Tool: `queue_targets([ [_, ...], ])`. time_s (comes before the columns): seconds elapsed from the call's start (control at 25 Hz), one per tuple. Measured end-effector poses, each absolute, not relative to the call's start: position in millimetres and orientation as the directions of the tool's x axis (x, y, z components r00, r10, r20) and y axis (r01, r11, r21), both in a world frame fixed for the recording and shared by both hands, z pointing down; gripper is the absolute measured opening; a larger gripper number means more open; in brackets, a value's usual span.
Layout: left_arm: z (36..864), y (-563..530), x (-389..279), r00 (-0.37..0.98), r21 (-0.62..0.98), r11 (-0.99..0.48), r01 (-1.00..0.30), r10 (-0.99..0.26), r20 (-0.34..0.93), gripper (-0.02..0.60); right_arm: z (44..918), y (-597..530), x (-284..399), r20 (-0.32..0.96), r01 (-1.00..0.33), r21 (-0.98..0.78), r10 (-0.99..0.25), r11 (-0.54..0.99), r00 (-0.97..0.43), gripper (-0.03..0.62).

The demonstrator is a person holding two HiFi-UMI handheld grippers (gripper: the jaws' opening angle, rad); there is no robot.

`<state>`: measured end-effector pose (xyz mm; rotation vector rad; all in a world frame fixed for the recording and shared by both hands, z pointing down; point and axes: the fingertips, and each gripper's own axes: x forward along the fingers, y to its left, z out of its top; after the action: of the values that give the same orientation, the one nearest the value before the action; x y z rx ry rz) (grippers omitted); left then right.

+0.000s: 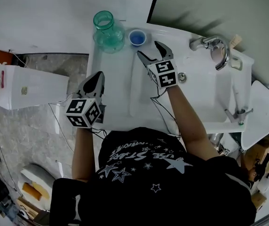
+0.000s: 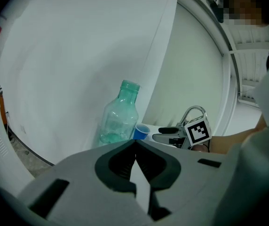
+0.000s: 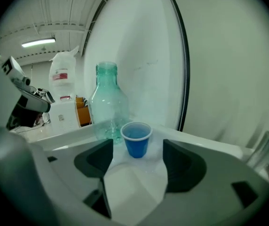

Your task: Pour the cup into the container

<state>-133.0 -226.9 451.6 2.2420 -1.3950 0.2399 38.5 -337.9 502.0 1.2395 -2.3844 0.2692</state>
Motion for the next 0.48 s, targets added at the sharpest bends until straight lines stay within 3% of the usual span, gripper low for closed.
queue_targets([
  [0.48, 414.4, -166.8, -69.0, 0.495, 0.265, -0.426, -0.865, -0.811, 0.312, 0.011, 429.6, -251.3, 85.6, 0.349, -0.805, 0.014, -0.757, 0.593, -0.552, 0.234],
])
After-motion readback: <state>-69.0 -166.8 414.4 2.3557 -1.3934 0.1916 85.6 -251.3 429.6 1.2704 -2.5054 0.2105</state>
